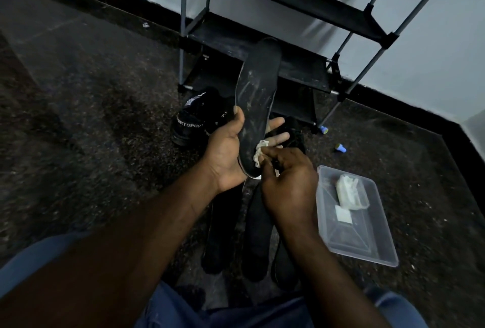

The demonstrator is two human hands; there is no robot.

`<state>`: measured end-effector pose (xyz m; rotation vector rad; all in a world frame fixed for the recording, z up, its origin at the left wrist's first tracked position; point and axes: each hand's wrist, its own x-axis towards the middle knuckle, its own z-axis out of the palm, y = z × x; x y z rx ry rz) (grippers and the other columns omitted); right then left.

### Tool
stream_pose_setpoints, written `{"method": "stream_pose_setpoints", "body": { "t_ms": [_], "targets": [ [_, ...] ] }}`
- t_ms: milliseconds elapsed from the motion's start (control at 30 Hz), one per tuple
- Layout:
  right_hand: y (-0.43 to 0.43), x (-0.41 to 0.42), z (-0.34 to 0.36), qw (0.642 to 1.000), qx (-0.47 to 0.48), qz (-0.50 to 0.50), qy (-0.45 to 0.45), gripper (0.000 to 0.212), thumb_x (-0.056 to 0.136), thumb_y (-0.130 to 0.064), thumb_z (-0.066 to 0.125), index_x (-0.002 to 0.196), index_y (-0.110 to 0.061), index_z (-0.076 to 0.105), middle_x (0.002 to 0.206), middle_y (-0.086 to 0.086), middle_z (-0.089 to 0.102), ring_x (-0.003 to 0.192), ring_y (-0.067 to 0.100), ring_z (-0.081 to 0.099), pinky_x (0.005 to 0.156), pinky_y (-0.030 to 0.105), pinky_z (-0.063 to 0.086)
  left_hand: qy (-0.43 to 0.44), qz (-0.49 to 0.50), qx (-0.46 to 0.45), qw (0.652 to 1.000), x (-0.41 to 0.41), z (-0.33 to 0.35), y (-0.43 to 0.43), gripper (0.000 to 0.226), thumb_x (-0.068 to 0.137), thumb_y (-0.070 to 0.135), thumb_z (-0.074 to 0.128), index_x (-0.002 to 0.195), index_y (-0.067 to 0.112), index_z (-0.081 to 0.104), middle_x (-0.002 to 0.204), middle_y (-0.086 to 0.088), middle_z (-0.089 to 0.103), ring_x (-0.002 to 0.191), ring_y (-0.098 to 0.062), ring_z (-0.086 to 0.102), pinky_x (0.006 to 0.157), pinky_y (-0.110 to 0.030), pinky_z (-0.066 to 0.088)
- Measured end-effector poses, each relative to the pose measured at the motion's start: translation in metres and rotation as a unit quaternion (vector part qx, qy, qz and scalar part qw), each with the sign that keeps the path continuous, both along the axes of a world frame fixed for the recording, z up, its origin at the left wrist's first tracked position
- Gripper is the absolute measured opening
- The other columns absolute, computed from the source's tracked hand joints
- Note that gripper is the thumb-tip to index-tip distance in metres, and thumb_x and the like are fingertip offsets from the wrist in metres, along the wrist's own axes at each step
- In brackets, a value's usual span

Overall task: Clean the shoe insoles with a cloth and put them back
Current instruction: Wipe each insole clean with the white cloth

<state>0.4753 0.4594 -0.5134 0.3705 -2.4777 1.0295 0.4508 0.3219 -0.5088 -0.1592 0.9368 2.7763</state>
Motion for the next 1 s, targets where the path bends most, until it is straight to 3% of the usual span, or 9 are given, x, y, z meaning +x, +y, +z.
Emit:
{"method": "stream_pose_setpoints", "body": {
  "t_ms": [67, 233, 333, 500, 667, 733, 833, 933, 1000],
  "targets": [
    [-0.007, 0.003, 0.002, 1.0, -0.024, -0.011, -0.009, 0.022, 0.084, -0.014, 0.073, 0.103, -0.021, 0.081, 0.098, -0.001, 0.074, 0.091, 0.016, 0.069, 0.082, 0.038, 0.057, 0.003, 0.008, -0.008, 1.0, -0.001, -0.001, 0.002, 0.067, 0.106, 0.064, 0.021, 0.145, 0.02, 0.053, 0.147, -0.009, 0.06, 0.136, -0.034, 0.056, 0.113, -0.052, 0.043],
    [-0.022, 0.026, 0.007, 0.996, -0.08, 0.032, -0.032, 0.024, 0.086, -0.009, 0.076, 0.105, -0.023, 0.081, 0.102, -0.008, 0.078, 0.096, 0.001, 0.069, 0.088, 0.016, 0.054, -0.004, 0.023, -0.03, 0.999, 0.001, -0.002, 0.006, 0.07, 0.106, 0.062, 0.025, 0.153, 0.014, 0.044, 0.142, -0.015, 0.063, 0.129, -0.036, 0.062, 0.112, -0.06, 0.044],
    [-0.017, 0.02, 0.007, 0.998, -0.041, 0.043, 0.002, 0.021, 0.085, -0.007, 0.075, 0.101, -0.019, 0.081, 0.099, -0.005, 0.077, 0.092, 0.008, 0.07, 0.084, 0.019, 0.054, -0.02, 0.023, -0.038, 0.999, 0.002, -0.002, 0.008, 0.07, 0.106, 0.064, 0.025, 0.15, 0.015, 0.049, 0.142, -0.011, 0.064, 0.128, -0.036, 0.062, 0.111, -0.058, 0.045],
    [-0.01, -0.012, 0.01, 0.999, 0.03, -0.012, 0.008, 0.017, 0.083, -0.008, 0.071, 0.096, -0.013, 0.08, 0.094, 0.005, 0.074, 0.084, 0.021, 0.069, 0.075, 0.018, 0.043, -0.049, -0.012, -0.066, 0.997, 0.005, 0.001, 0.013, 0.076, 0.104, 0.067, 0.024, 0.132, 0.011, 0.067, 0.135, -0.006, 0.069, 0.112, -0.02, 0.067, 0.093, -0.033, 0.055],
    [-0.024, 0.004, 0.011, 0.998, -0.041, 0.032, -0.046, 0.02, 0.086, -0.012, 0.071, 0.1, -0.02, 0.082, 0.1, -0.005, 0.078, 0.091, 0.01, 0.072, 0.086, 0.025, 0.057, -0.035, 0.04, -0.055, 0.997, 0.0, 0.0, 0.005, 0.066, 0.106, 0.062, 0.024, 0.147, 0.02, 0.053, 0.141, -0.007, 0.065, 0.127, -0.032, 0.064, 0.107, -0.047, 0.049],
    [-0.025, 0.014, 0.01, 0.997, -0.034, 0.058, -0.028, 0.02, 0.085, -0.012, 0.071, 0.1, -0.021, 0.082, 0.099, -0.007, 0.078, 0.094, 0.008, 0.071, 0.086, 0.026, 0.056, -0.032, 0.048, -0.043, 0.997, 0.0, -0.003, 0.004, 0.066, 0.106, 0.062, 0.023, 0.147, 0.019, 0.053, 0.142, -0.007, 0.064, 0.128, -0.035, 0.063, 0.108, -0.051, 0.048],
    [-0.016, 0.005, 0.01, 0.999, 0.008, 0.047, 0.007, 0.019, 0.083, -0.007, 0.072, 0.097, -0.017, 0.081, 0.097, -0.001, 0.077, 0.09, 0.016, 0.071, 0.082, 0.028, 0.055, -0.035, 0.03, -0.044, 0.998, 0.001, -0.002, 0.008, 0.07, 0.105, 0.065, 0.023, 0.134, 0.02, 0.068, 0.141, -0.003, 0.065, 0.128, -0.032, 0.063, 0.106, -0.047, 0.049],
    [-0.012, -0.014, 0.012, 0.999, 0.048, 0.004, 0.008, 0.019, 0.082, -0.009, 0.069, 0.096, -0.015, 0.08, 0.094, 0.003, 0.072, 0.083, 0.02, 0.068, 0.076, 0.027, 0.051, -0.047, 0.005, -0.061, 0.997, 0.001, -0.001, 0.011, 0.074, 0.103, 0.069, 0.024, 0.132, 0.017, 0.068, 0.137, 0.0, 0.068, 0.126, -0.021, 0.063, 0.096, -0.036, 0.052],
    [-0.015, -0.015, 0.013, 0.999, 0.046, 0.001, -0.003, 0.019, 0.082, -0.01, 0.068, 0.096, -0.015, 0.08, 0.095, 0.004, 0.072, 0.083, 0.021, 0.068, 0.076, 0.025, 0.048, -0.048, 0.006, -0.062, 0.997, 0.001, -0.002, 0.01, 0.074, 0.103, 0.069, 0.024, 0.13, 0.017, 0.07, 0.135, 0.0, 0.069, 0.125, -0.019, 0.064, 0.097, -0.036, 0.051]
  ]
}}
